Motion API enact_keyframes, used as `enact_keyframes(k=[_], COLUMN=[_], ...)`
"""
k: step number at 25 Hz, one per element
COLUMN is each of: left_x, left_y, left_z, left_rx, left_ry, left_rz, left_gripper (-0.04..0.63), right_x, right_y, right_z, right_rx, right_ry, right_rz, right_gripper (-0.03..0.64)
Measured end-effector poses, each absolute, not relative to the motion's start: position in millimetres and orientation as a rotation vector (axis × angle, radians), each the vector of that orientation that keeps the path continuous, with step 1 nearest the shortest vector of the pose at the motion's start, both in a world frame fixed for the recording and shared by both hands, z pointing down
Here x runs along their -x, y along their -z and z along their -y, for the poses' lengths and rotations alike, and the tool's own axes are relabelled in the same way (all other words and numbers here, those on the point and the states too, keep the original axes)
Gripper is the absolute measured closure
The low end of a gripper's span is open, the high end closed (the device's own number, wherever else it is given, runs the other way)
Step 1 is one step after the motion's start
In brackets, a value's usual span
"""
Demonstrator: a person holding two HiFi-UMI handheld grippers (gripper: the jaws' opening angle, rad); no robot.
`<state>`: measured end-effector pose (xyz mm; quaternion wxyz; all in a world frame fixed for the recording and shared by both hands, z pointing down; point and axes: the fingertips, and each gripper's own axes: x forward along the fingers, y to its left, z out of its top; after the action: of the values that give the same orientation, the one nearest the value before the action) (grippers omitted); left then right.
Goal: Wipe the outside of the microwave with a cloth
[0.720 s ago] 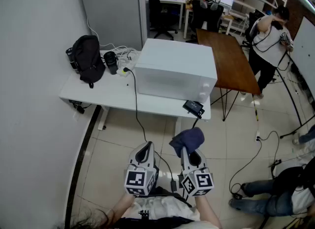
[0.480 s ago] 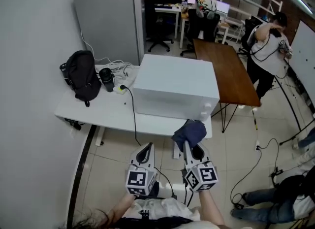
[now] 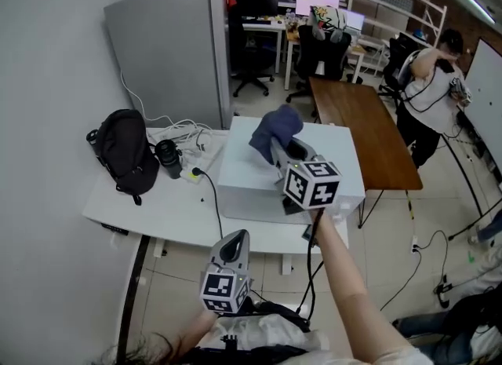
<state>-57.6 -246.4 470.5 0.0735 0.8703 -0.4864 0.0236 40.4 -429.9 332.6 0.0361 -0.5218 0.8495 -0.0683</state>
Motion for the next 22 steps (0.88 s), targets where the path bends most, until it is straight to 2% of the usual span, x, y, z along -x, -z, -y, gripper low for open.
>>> enact_keyframes(k=[6,12,17,22], left_x=[69,66,65,42], left_y=[-469,-465,-470,-471], left_z=[265,271,275,277], left_rx=[-2.556,-2.540,-2.513,-2.554], left_ry=[-0.064,-0.046,-0.053,-0.053], left_rz=[1.549,1.601,1.619,1.546], left_gripper=[0.601,0.601,0.601,0.601], right_x=[21,19,-49,-182], right_y=[-383,-421,-427,-436], right_z=[530,553,552,540], right_rx=[1.648,1.750,1.858,2.137], right_ry=[0.370,0.468,0.540,0.618], right_rz=[-2.864,-2.976,-2.906,-2.714], right_gripper=[0.532,0.532,0.532,0.532])
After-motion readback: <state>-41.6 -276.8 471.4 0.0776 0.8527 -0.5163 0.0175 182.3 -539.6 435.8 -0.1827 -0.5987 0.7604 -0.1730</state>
